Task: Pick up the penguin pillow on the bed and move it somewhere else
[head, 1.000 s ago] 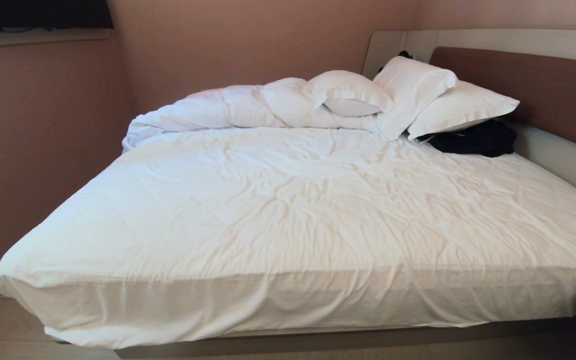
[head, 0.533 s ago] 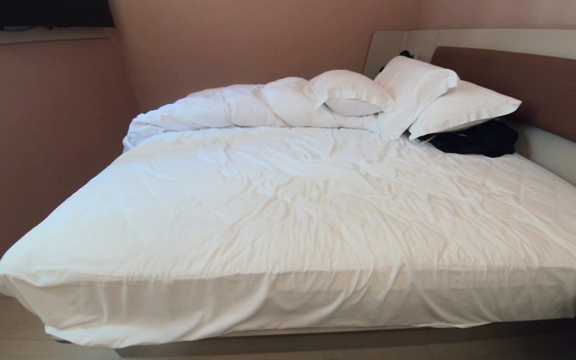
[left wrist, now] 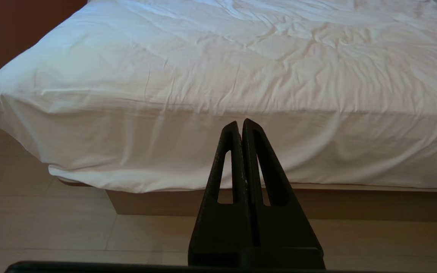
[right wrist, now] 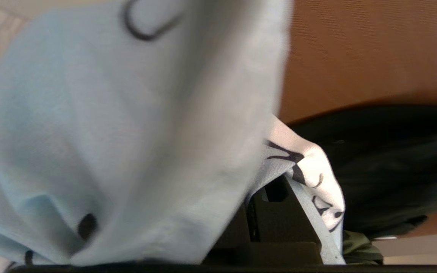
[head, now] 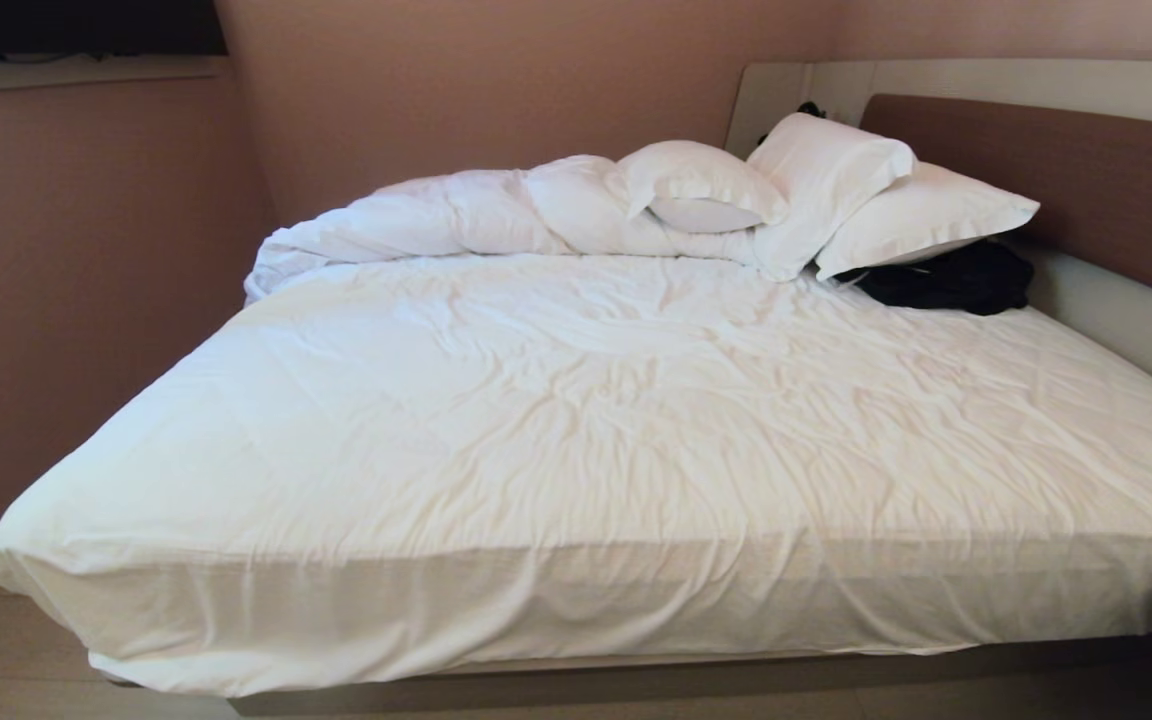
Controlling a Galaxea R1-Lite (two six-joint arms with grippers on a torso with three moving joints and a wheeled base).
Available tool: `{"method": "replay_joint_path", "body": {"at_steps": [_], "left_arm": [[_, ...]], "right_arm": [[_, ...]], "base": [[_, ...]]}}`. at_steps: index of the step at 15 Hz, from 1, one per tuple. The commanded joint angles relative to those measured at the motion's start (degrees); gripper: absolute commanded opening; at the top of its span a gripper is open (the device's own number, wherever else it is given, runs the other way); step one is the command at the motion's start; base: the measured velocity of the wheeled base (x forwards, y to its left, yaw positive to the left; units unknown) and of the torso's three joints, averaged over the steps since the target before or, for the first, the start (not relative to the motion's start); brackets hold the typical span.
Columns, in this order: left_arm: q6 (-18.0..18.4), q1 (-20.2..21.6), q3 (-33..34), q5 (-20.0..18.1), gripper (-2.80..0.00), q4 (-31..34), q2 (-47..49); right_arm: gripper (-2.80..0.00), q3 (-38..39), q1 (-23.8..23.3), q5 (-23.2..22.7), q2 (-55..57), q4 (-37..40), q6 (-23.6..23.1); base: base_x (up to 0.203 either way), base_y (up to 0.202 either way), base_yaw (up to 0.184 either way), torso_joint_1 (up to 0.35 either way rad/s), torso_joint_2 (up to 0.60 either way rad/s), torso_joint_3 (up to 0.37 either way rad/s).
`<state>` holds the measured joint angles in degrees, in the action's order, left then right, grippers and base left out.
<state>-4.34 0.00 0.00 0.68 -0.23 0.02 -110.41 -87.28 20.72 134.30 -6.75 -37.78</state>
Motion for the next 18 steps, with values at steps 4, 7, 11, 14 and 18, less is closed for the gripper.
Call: {"method": "replay_joint_path", "body": {"at_steps": [4,7,11,14,18], "left_arm": [[-0.06,0.0,0.18,0.02,-2.8,-0.03,-0.02],[-0.06,0.0,0.18,0.02,-2.8,-0.03,-0.02],[-0.06,0.0,0.18,0.02,-2.8,-0.03,-0.02],[-0.06,0.0,0.18,0.02,-2.8,-0.03,-0.02],[-0.06,0.0,0.18,0.02,-2.8,-0.03,-0.02]], "right_arm": [[-2.8,0.02,0.13,0.11,1.67,0.07,-0.63],[0.0,0.02,0.19,0.19,1.93,0.16,-0.72],[0.0,0.2,0.19,0.11,1.49,0.34,-0.63],[0.0,0.37,0.19,-1.81,-0.43,0.51,0.32],[0.0,0.94,0.26,-9.6,-4.14,5.54,2.33]], "base": [[0.0,0.0,0.0,0.0,0.0,0.0],[0.0,0.0,0.0,0.0,0.0,0.0],[0.0,0.0,0.0,0.0,0.0,0.0],[0.0,0.0,0.0,0.0,0.0,0.0],[0.0,0.0,0.0,0.0,0.0,0.0]]}}
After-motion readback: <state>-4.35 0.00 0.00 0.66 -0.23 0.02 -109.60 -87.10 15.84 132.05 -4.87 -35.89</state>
